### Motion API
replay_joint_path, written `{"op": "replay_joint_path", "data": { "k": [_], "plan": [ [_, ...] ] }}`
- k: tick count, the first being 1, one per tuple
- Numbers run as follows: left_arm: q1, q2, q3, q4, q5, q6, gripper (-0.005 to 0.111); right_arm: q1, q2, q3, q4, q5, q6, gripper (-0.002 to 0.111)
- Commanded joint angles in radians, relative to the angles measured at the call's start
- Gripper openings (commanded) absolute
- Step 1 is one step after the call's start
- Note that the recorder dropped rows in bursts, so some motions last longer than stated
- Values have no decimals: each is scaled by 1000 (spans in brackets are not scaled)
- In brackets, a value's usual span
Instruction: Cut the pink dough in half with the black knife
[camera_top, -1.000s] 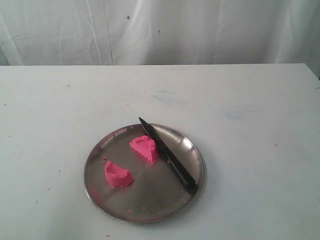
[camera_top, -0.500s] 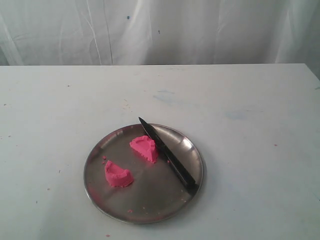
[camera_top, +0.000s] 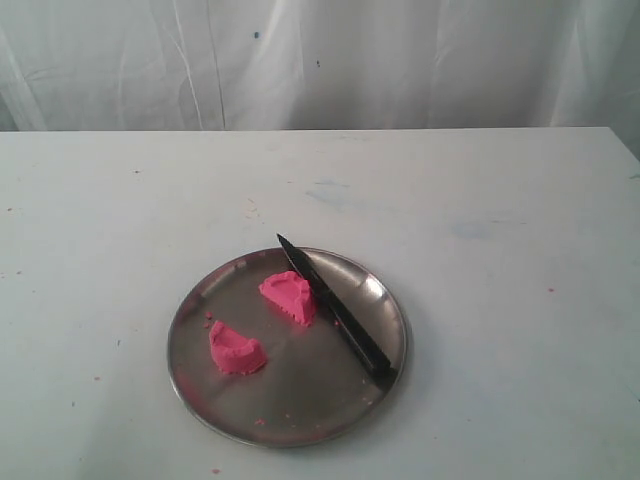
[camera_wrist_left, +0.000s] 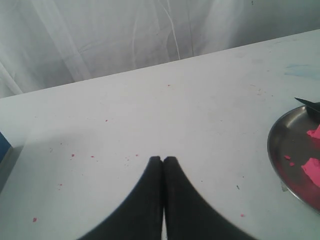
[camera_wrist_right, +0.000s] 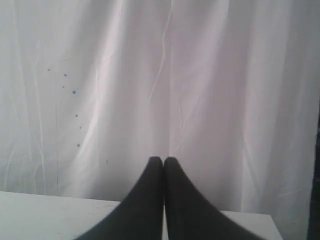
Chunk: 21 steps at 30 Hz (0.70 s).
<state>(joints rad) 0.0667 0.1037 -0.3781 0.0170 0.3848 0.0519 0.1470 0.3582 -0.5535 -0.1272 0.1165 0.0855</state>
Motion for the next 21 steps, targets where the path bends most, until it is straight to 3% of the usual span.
{"op": "replay_joint_path", "data": {
  "k": [1,11,14,18,21],
  "plan": [
    [2,-8,4,-9,2,1,0,-94,-144,7,94,157,5,0],
    [2,-8,4,-9,2,1,0,-149,-291,35,117,163,5,0],
    [2,-8,4,-9,2,1,0,-149,-295,125,198,26,-45,0],
    [2,-8,4,-9,2,1,0,-149,-323,295,475,-180,-336,0],
    [2,-8,4,-9,2,1,0,-158,-357,460,522,-328,-299,0]
  ]
}}
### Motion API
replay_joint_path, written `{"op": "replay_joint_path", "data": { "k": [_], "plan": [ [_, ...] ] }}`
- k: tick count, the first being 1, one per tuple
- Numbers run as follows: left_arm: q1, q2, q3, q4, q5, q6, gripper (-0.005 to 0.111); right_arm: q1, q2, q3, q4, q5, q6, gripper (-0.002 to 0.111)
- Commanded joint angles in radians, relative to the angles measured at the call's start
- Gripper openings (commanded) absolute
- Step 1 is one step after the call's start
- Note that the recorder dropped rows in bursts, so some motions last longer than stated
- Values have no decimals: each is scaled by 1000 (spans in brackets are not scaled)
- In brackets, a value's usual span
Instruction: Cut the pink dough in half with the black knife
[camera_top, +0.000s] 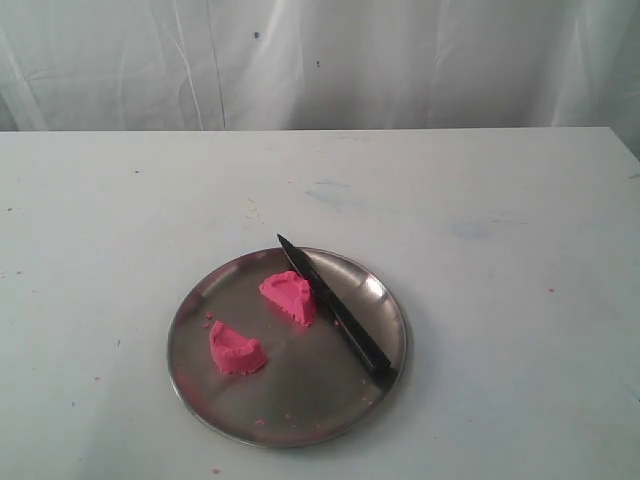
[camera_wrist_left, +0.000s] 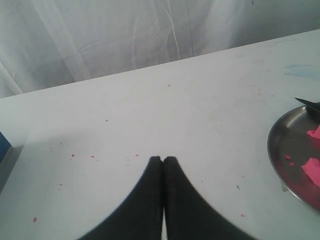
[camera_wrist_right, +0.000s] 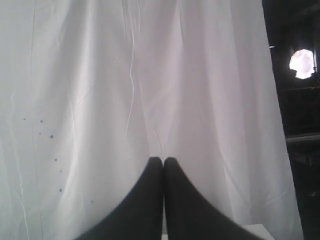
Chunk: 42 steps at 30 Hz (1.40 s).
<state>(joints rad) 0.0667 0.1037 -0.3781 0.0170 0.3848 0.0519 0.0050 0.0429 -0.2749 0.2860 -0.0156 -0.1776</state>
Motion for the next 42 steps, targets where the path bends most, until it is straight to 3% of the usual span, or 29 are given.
{"op": "replay_joint_path", "data": {
  "k": [1,2,9,14,39,42],
  "plan": [
    [2,-8,4,-9,2,1,0,-28,-43,230,109,-224,17,0],
    [2,-8,4,-9,2,1,0,-43,-43,275,98,-249,89,0],
    [2,-11,4,-6,0,1,0,-137,-43,275,-206,92,363,0],
    [2,-11,4,-8,0,1,0,-144,-43,275,-286,347,391,0],
    [2,-11,6,-8,-3,1,0,-144,-43,275,-286,334,391,0],
    [2,-14,85,30,-4,9,0,-144,-43,275,-286,334,391,0]
  ]
}}
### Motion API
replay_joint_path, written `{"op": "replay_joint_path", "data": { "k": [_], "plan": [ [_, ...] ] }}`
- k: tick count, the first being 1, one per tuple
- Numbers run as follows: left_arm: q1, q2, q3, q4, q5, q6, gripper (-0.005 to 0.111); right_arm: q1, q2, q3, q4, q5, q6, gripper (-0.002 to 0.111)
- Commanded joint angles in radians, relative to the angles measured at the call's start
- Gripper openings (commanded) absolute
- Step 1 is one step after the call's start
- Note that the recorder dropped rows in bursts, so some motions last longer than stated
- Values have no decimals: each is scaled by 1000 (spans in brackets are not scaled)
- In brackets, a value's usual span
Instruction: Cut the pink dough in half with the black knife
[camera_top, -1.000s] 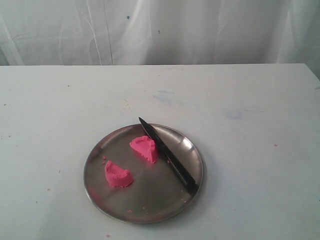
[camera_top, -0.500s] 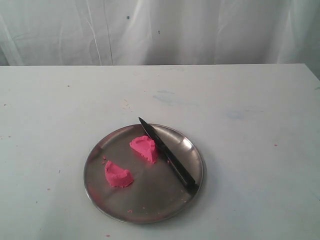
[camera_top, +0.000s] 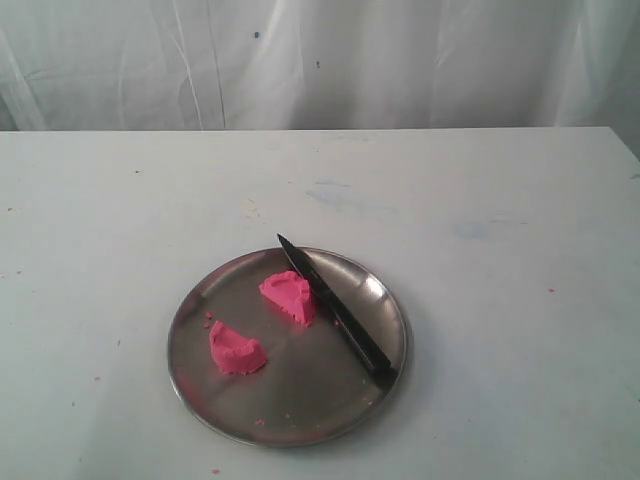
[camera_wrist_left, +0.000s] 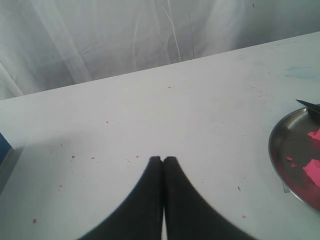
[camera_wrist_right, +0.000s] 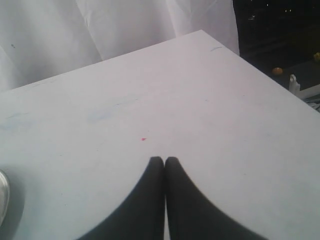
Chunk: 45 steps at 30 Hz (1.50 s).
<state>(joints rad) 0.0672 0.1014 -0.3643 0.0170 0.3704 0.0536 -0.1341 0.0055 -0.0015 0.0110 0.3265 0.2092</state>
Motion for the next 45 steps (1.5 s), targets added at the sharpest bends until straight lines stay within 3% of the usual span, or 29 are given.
{"op": "replay_joint_path", "data": {
  "k": [1,3,7,45],
  "plan": [
    [2,-20,147,2,47,7,0,-5,-5,2,-11,-8,4,0],
    [2,-66,250,-103,33,3,0,-5,-5,2,-11,-8,4,0],
    [8,-101,364,-112,-72,-4,0,-5,-5,2,-11,-5,4,0],
    [12,-101,364,-98,-65,14,0,44,-5,2,-11,-6,10,0]
  ]
}}
